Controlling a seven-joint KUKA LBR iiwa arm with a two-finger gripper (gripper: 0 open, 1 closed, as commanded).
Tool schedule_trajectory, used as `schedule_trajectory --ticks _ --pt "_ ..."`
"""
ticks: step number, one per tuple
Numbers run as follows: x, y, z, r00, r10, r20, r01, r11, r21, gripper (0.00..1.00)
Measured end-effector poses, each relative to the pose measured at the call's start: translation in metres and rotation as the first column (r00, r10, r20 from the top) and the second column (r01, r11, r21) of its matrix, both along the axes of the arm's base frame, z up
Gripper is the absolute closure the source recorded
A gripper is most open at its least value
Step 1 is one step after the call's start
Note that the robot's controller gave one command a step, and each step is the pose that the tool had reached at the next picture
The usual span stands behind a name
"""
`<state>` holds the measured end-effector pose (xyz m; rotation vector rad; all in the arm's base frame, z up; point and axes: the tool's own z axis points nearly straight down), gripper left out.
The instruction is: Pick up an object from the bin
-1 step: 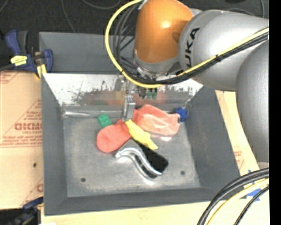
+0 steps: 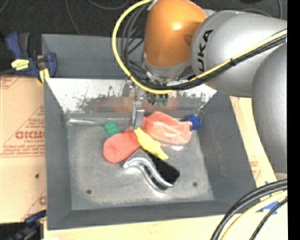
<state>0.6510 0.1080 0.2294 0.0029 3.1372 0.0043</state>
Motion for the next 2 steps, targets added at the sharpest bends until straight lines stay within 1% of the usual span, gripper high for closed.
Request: schedule_trajectory --ticks 1,2 --pt "-0.002 -0.009 -0.05 1.0 0.028 0.009 -0.028 1.0 -0.001 0.0" --pt "-0.015 -0.009 -0.112 0.993 0.119 0.007 -0.119 0.993 -0.002 0.0"
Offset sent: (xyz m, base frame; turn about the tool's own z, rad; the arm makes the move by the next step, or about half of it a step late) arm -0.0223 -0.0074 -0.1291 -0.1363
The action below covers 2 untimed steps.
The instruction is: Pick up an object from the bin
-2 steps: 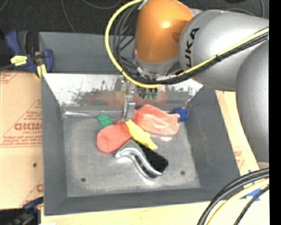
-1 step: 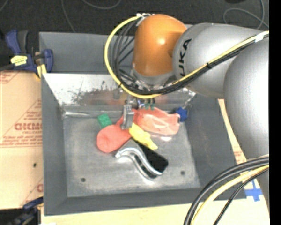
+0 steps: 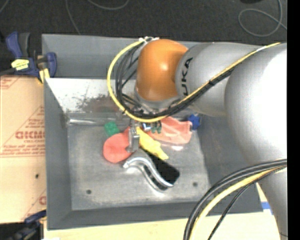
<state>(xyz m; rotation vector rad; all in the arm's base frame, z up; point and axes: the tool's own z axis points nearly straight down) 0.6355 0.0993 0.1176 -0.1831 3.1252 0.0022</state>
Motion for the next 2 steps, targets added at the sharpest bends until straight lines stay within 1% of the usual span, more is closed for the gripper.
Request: schedule_trajectory --ticks 1,2 --pt "-0.009 0.0 -0.039 0.999 0.04 0.01 -0.04 0.999 0.002 0.0" --pt "-0.005 -0.001 -0.05 0.998 0.047 0.036 -0.047 0.999 0.007 1.0"
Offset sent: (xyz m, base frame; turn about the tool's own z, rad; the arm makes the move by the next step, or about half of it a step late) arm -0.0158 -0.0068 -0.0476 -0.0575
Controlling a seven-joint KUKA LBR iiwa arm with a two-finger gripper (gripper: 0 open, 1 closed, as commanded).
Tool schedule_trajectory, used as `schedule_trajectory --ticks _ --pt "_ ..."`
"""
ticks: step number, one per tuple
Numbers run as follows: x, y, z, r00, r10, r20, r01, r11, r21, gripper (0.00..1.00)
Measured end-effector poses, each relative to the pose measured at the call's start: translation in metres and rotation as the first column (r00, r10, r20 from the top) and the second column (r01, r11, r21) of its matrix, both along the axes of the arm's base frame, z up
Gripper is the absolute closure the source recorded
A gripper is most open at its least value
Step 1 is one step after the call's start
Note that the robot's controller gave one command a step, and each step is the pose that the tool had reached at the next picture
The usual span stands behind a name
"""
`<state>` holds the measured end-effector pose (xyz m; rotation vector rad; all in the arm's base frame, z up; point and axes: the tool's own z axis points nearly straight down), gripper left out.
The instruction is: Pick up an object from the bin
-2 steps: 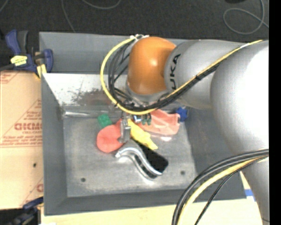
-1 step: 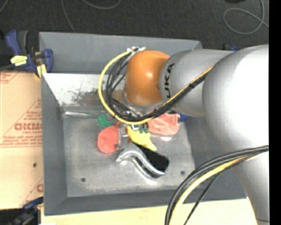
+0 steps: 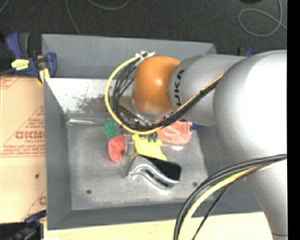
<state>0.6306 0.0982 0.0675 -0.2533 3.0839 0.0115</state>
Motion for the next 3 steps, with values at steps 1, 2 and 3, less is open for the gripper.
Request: schedule_trajectory --ticks 1,2,3 --pt "-0.009 -0.005 0.005 1.0 0.005 -0.025 -0.005 1.0 -0.007 1.0" --pt "-0.009 -0.005 0.004 1.0 0.004 -0.025 -0.005 1.0 -0.006 1.0" --pt "-0.001 -0.003 0.177 1.0 -0.008 -0.012 0.008 1.0 -0.005 1.0"
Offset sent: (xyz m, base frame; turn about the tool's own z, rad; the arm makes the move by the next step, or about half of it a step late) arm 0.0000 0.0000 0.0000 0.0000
